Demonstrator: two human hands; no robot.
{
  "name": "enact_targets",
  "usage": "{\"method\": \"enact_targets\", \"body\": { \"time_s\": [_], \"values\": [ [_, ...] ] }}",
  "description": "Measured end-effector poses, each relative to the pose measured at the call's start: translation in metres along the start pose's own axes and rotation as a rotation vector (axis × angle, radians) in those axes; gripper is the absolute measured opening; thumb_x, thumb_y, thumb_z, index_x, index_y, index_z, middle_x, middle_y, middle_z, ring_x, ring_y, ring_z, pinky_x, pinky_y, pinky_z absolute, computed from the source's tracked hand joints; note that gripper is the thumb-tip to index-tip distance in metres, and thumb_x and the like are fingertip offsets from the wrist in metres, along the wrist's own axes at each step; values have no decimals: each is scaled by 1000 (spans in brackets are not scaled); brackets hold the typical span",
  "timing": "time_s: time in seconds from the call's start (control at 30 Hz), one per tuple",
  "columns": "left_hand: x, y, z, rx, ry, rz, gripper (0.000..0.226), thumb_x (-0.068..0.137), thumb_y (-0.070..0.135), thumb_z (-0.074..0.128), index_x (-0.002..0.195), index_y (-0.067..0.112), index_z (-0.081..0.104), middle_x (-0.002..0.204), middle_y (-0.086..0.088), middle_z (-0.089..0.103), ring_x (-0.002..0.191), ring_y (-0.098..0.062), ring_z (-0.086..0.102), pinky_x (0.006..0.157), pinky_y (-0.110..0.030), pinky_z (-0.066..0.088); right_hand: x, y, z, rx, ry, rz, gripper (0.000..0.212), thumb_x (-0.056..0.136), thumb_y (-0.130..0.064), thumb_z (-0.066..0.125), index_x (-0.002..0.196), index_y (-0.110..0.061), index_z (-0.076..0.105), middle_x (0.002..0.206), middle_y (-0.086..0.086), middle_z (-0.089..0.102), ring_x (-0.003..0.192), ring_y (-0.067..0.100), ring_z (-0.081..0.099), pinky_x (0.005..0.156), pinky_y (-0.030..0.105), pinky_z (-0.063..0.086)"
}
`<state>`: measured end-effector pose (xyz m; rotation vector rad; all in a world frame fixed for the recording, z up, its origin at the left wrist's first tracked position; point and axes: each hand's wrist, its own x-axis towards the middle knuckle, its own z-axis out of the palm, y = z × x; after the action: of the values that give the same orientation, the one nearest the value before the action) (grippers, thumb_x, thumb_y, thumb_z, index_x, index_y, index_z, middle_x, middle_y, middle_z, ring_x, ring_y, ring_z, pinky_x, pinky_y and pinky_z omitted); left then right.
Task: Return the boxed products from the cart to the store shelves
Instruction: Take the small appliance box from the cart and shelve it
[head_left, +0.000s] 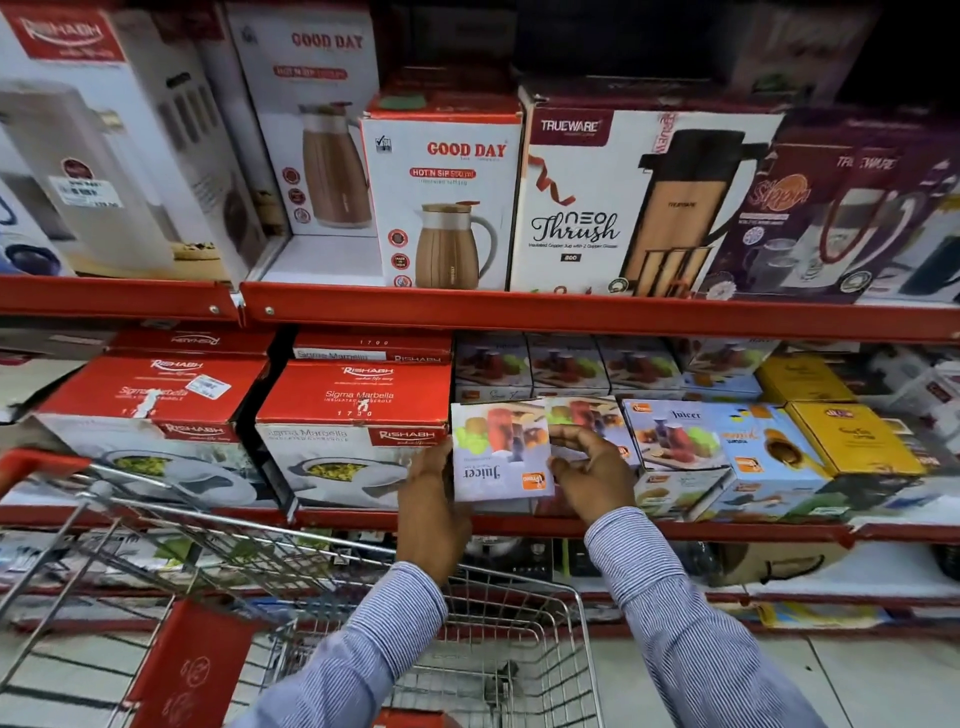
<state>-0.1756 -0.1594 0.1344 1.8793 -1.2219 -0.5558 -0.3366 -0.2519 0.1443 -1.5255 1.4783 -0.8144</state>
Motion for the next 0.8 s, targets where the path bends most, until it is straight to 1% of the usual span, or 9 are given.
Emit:
{"method": "enact_targets", "body": {
  "time_s": [0.07,0.13,0.27,0.37,0.4,0.5,0.57,0.63,0.8],
  "values": [
    [0,-7,7,-36,49,10,76,73,-17,69,139,16,52,135,-5,61,123,-23,61,106,-42,52,3,4,3,-17,-14,10,28,83,-7,64,105,-25,67,107,-2,72,85,13,67,89,35,55],
    [0,-13,14,-60,89,3,69,74,-17,67,133,16,56,131,-5,64,120,-23,64,104,-40,54,6,6,6,-53,-16,23,29,84,-8,65,106,-26,67,105,-4,71,81,11,65,87,29,54],
    [0,-23,22,40,90,-14,55,78,-16,66,124,15,66,136,-6,61,125,-22,60,107,-17,39,9,10,12,-69,11,41,30,84,-7,64,109,-21,68,95,-6,69,81,10,63,82,23,51],
    [3,-24,26,99,91,-10,53,79,-20,61,119,12,72,138,-8,57,125,-18,55,103,5,25,13,8,14,-125,19,29,34,85,-10,65,117,-22,67,104,-4,71,88,11,64,82,19,47],
    [4,-24,26,92,79,-1,53,79,-21,60,119,11,72,137,-8,56,123,-17,55,105,3,30,14,8,15,-154,20,22,37,85,-12,65,121,-22,66,109,-4,71,90,11,64,84,20,48],
    [7,-24,26,81,60,43,43,89,-9,55,124,12,68,124,-9,56,108,-21,60,101,-32,55,17,8,18,-284,-3,-27,43,87,-17,63,129,-20,60,123,0,67,105,18,65,95,27,49],
    [8,-25,26,188,70,98,48,92,-3,55,135,19,61,116,-8,56,94,-18,61,97,-31,57,17,8,20,-390,-37,-63,47,88,-20,61,134,-17,55,130,5,59,112,23,62,101,31,47],
    [9,-27,26,228,56,130,53,93,2,54,142,23,53,115,-8,54,87,-18,62,91,-29,58,13,7,24,-517,-64,-101,51,89,-25,57,139,-17,48,131,6,48,104,24,62,96,33,50],
    [5,-39,20,232,-52,212,58,92,8,53,147,25,45,121,-8,54,98,-24,64,95,-34,56,-15,13,25,-609,-45,-214,59,86,-25,59,142,-23,42,130,2,41,77,19,60,78,27,51]
  ]
}}
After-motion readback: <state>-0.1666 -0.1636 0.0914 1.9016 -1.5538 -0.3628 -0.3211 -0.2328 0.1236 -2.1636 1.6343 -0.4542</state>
